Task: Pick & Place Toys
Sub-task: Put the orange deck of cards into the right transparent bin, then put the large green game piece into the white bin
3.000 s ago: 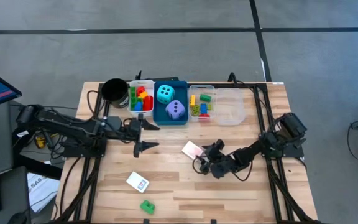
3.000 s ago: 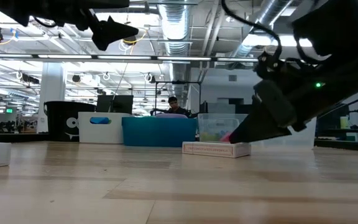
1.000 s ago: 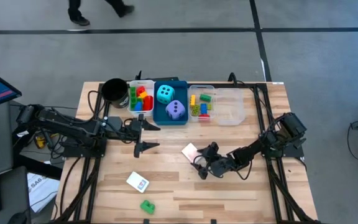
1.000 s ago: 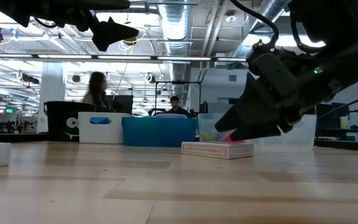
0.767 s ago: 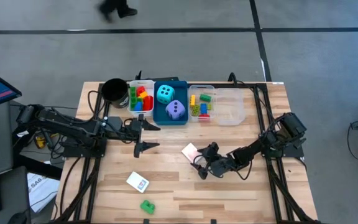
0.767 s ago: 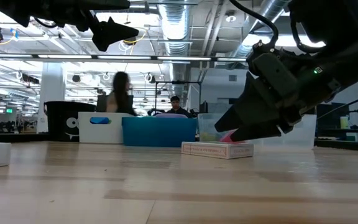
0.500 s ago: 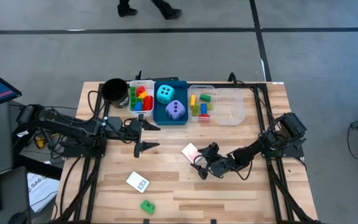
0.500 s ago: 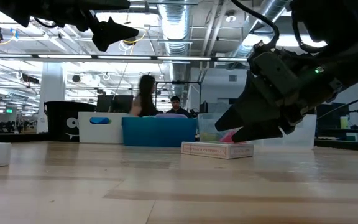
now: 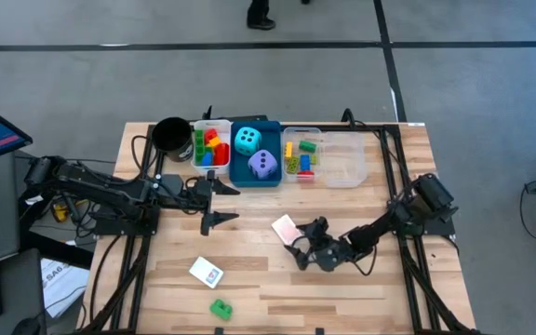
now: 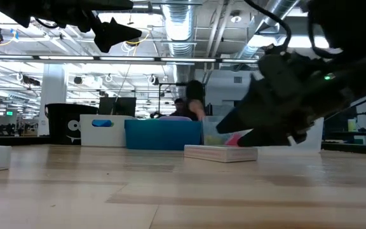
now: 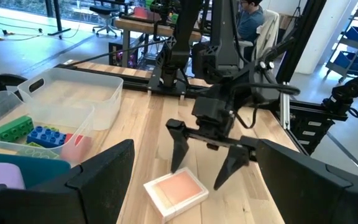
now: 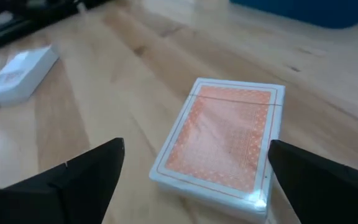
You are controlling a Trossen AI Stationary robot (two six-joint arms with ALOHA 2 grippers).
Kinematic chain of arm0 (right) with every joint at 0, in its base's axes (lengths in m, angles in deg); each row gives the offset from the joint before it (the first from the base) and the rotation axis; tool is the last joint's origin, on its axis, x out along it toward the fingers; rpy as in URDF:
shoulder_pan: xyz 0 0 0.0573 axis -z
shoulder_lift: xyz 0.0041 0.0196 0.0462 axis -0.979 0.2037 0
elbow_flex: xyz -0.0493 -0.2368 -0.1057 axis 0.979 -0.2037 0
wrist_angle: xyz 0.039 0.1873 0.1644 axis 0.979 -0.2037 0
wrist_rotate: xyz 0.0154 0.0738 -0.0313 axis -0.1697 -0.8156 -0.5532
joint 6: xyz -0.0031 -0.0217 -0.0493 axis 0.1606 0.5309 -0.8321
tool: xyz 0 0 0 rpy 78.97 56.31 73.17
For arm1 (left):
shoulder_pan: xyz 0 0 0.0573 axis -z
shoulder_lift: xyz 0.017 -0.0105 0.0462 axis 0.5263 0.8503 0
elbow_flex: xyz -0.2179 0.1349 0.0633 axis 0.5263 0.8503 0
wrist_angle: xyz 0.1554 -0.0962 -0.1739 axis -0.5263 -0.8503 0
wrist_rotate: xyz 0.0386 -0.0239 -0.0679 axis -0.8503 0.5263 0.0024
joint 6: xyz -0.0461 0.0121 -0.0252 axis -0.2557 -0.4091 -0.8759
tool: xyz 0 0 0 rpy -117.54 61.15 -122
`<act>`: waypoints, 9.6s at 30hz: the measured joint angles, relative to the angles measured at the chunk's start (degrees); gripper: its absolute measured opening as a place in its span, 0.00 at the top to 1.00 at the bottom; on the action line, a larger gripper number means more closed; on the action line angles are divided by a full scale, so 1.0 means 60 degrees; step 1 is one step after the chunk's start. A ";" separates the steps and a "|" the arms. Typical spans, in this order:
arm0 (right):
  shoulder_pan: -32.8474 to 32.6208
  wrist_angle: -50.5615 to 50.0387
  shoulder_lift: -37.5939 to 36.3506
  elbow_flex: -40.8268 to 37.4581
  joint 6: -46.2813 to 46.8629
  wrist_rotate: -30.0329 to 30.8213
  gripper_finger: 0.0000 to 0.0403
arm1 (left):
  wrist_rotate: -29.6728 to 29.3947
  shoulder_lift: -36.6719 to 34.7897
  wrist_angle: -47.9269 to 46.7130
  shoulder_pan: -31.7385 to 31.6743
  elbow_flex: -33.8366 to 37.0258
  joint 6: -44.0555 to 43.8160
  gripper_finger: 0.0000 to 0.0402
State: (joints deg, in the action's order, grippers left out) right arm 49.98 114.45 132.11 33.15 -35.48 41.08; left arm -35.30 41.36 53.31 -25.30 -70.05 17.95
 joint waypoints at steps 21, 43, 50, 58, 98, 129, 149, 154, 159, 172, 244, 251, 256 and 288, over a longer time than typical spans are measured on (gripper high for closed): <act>0.0546 -0.4455 0.1793 0.2983 0.0131 0.0903 0.02 | 0.0051 0.0000 -0.0295 0.0000 0.0000 -0.0085 0.18; 0.0698 -0.4925 0.1521 0.3144 -0.0302 0.1859 0.01 | 0.0033 0.0000 -0.0424 0.0002 0.0000 -0.0108 0.18; 0.0907 -0.5279 0.1417 0.3467 -0.0080 0.3032 0.01 | -0.0004 0.0000 -0.0469 0.0003 0.0000 -0.0112 0.18; 0.1352 -0.6336 0.1410 0.3503 0.2010 0.3041 0.01 | 0.0004 0.0000 -0.0707 0.0002 0.0000 -0.0116 0.18; 0.1901 -0.6780 0.1472 0.3437 0.3302 0.1389 0.21 | -0.0007 0.0000 -0.0776 0.0000 0.0000 -0.0360 0.18; 0.1866 -2.0009 -0.0899 0.5215 1.0606 0.3420 0.23 | 0.0051 0.0004 -0.0849 0.0002 0.0000 -0.0555 0.18; 0.3388 -1.9641 -0.0838 0.3776 1.1202 0.2694 0.20 | -0.0007 0.0004 -0.0845 0.0002 0.0000 -0.0615 0.18; 0.3647 -1.9338 -0.0838 0.3595 1.0987 0.2678 0.21 | -0.0004 0.0004 -0.0845 0.0002 0.0000 -0.0618 0.18; 0.3934 -1.8769 -0.0838 0.3565 1.0254 0.2675 0.18 | 0.0004 0.0004 -0.0845 0.0004 0.0000 -0.0790 0.18; 0.4345 -1.8281 -0.0838 0.3565 0.9475 0.2835 0.04 | 0.0030 0.0004 -0.0846 0.0001 0.0000 -0.0790 0.18; -0.0091 -0.6787 0.6407 1.3955 -0.5198 -0.5375 0.04 | -0.2779 0.0004 -0.2608 0.5005 0.0000 -0.2345 0.27; -0.0164 -0.7134 0.6532 1.4366 -0.5164 -0.5368 0.04 | -0.2776 0.0004 -0.2688 0.5005 0.0000 -0.2352 0.27; -0.0153 -0.7129 0.6530 1.4362 -0.4949 -0.5581 0.04 | -0.2776 0.0004 -0.2738 0.5005 0.0000 -0.2352 0.27; -0.0020 -1.7312 0.4575 1.4362 -0.0085 0.2607 0.04 | -0.1642 0.4587 -0.0335 0.7063 -0.0929 -0.2443 0.32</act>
State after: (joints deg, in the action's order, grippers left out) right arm 49.86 10.57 159.56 119.32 -35.99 56.72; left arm -45.16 68.88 51.30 17.08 -75.62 3.30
